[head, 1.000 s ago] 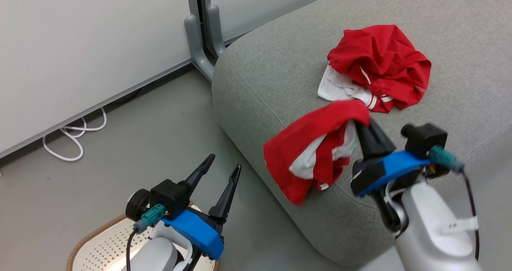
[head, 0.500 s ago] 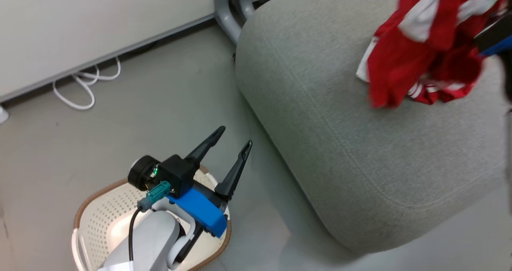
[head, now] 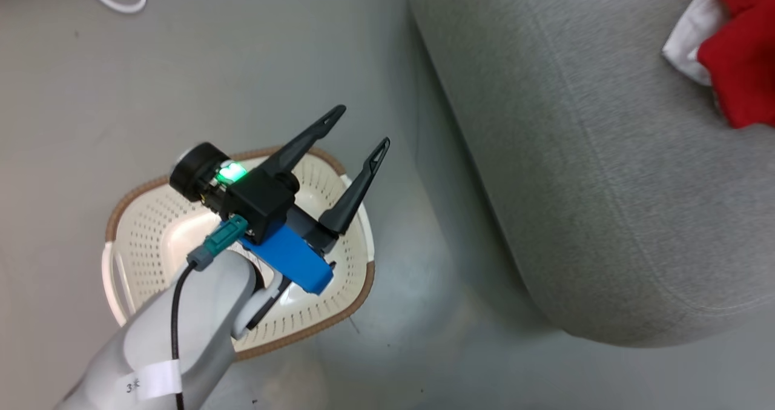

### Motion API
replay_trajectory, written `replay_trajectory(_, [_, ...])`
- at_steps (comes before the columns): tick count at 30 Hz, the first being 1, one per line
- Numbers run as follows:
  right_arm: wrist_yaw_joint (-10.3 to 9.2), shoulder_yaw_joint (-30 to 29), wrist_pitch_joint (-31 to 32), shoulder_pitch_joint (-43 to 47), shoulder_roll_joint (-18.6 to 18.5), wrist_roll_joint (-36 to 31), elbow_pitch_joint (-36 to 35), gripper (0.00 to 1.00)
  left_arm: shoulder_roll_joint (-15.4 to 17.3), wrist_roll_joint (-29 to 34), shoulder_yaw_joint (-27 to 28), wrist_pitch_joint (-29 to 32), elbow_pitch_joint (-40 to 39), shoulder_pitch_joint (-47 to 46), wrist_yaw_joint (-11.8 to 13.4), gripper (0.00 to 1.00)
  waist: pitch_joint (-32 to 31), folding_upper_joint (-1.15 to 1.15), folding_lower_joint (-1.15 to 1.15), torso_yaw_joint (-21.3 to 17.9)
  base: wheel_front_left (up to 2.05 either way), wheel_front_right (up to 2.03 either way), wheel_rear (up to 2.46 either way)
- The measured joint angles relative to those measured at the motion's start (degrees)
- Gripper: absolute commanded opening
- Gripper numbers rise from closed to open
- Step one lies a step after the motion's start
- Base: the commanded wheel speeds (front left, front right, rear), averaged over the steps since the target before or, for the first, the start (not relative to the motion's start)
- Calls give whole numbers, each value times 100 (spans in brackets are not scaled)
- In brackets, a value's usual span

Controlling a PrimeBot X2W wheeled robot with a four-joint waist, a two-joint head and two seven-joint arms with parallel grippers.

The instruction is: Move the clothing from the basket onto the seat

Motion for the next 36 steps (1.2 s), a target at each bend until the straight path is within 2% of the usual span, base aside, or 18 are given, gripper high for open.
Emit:
replay_trajectory(6, [1, -180, -357, 219, 303, -122, 475, 0, 207, 127, 97, 0, -147, -255, 0, 100, 650, 0, 1, 144, 0, 0, 0])
replay_trajectory(14, [1, -271, -661, 268, 349, -311, 1001, 0, 126, 213, 129, 0, -158, -308, 0, 100, 884, 0, 0, 293, 0, 0, 0])
replay_trajectory(16, [1, -255, -705, 271, 314, -367, 1085, 42, 65, 207, 116, 0, -133, -307, 0, 100, 824, 0, 0, 319, 0, 0, 0])
replay_trajectory(17, [1, -215, -730, 285, 279, -424, 1110, 55, 37, 191, 116, 0, -113, -303, 0, 100, 786, 0, 0, 333, 0, 0, 0])
replay_trajectory(18, [1, -160, -736, 308, 252, -476, 1129, 96, 8, 166, 123, 0, -87, -297, 0, 100, 740, 0, 0, 345, 0, 0, 0])
replay_trajectory(19, [1, -107, -748, 335, 240, -511, 1150, 100, -25, 157, 141, 0, -64, -275, 0, 100, 689, 0, 0, 356, 0, 0, 0])
replay_trajectory(29, [1, 439, -744, 917, 177, -649, 1101, 100, -439, -93, 354, 0, 241, 375, 0, 100, -171, 0, -1, 468, 0, 0, 0])
replay_trajectory(36, [1, 939, -751, 1889, 564, -526, 375, 100, -701, -125, 713, 0, 415, 1064, 0, 100, -968, 0, -2, 609, 0, 0, 0])
